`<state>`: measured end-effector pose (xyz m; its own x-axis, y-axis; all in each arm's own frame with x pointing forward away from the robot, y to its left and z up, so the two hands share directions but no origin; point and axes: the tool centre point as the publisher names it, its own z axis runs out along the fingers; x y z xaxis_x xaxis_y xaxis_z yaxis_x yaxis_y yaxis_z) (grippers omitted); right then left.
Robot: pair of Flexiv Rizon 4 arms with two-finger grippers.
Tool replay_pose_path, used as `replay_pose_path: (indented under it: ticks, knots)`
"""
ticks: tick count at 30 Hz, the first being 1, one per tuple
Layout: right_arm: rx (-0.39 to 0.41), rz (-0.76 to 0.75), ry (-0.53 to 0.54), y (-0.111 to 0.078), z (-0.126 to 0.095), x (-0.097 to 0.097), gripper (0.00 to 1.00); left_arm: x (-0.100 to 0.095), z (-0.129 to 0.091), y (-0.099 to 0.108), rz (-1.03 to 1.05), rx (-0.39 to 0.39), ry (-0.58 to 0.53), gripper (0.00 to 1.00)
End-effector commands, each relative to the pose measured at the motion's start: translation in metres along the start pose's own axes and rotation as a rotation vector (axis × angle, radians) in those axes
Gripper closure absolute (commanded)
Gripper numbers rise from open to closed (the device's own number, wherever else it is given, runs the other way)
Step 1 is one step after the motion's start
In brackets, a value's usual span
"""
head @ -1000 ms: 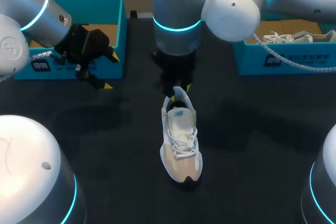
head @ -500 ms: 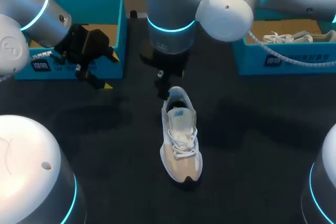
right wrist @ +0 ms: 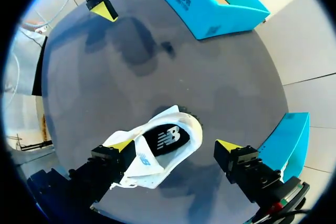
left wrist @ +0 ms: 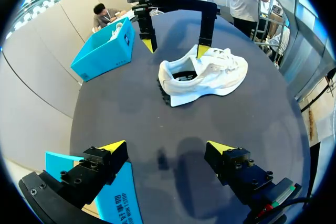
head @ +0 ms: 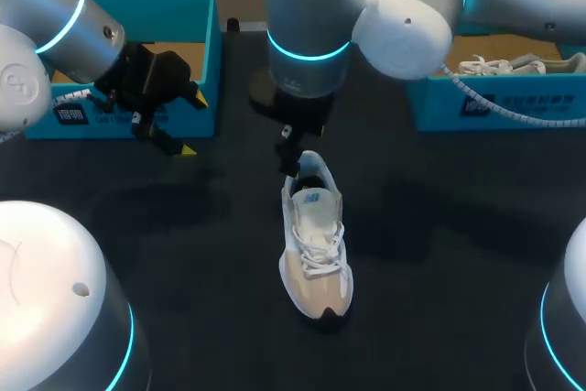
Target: Take the shoe out of the shoebox, open the shoe tongue, remove and reinsert the insole, then place the shoe into the shoebox
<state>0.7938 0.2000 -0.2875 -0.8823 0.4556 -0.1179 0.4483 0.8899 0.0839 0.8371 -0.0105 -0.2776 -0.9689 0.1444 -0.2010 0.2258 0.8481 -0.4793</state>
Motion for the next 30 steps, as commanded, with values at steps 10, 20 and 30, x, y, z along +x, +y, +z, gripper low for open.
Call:
replay_pose_path:
  ticks: [10, 20, 30]
  knots:
    - [0.037, -0.161, -0.072, 0.002, 0.034, -0.02, 0.0, 0.001, 0.0, 0.0, 0.001, -0.002, -0.001, 0.0]
    - [0.039, -0.267, -0.102, 0.001, 0.062, -0.03, 0.0, 0.001, 0.0, 0.0, 0.001, -0.002, -0.001, 0.0]
    - [0.047, -0.301, -0.075, 0.002, 0.086, -0.038, 0.27, 0.001, 0.0, 0.0, 0.001, -0.002, -0.001, 0.0]
